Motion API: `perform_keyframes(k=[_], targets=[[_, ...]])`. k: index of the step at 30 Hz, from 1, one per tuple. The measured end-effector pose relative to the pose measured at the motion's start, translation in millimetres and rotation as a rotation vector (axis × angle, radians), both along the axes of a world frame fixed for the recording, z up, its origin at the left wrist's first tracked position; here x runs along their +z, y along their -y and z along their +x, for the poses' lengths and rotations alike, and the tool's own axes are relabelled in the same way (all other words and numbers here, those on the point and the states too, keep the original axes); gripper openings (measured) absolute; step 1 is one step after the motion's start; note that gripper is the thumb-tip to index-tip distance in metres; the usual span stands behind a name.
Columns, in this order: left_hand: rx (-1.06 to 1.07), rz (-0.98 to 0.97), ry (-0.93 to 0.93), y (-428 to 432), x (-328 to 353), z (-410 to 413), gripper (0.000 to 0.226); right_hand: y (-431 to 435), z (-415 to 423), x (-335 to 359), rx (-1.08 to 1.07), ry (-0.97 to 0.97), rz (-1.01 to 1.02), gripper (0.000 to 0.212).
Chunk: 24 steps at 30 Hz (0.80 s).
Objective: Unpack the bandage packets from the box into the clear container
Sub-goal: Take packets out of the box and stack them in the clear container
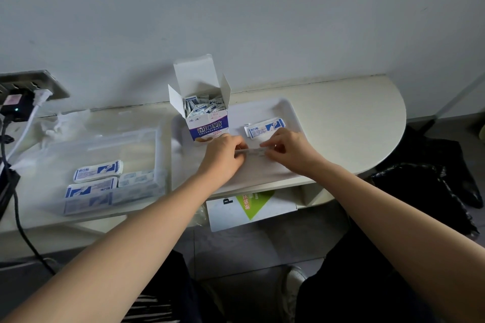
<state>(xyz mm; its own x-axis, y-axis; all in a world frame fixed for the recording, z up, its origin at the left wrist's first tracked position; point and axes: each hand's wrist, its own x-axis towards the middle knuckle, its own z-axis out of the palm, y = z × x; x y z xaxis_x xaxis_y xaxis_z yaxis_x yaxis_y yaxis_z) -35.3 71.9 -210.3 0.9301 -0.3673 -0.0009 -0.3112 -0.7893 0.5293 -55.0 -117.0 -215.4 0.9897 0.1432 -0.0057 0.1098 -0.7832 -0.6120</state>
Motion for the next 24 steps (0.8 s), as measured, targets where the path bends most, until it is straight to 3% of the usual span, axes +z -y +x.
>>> perform_keyframes(k=[6,11,15,20,24], targets=[[0.007,0.013,-0.030,-0.8,0.1,-1.4,0.011,-2.5,0.8,3.9,-0.013,-0.028,-0.014,0.017],[0.006,0.020,-0.021,-6.9,21.4,-3.5,0.008,-3.2,2.2,20.4,-0.054,-0.004,0.119,0.012],[-0.002,0.035,-0.053,-26.0,52.1,-4.5,0.019,-15.0,2.9,40.4,-0.007,-0.026,0.231,0.014],[0.004,0.075,-0.123,-66.8,90.5,-10.3,0.013,-60.1,-0.9,65.9,0.085,-0.012,0.383,0.013],[0.016,0.146,-0.048,-108.6,109.2,-16.2,0.025,-108.2,1.8,75.1,0.099,-0.012,0.419,0.016]])
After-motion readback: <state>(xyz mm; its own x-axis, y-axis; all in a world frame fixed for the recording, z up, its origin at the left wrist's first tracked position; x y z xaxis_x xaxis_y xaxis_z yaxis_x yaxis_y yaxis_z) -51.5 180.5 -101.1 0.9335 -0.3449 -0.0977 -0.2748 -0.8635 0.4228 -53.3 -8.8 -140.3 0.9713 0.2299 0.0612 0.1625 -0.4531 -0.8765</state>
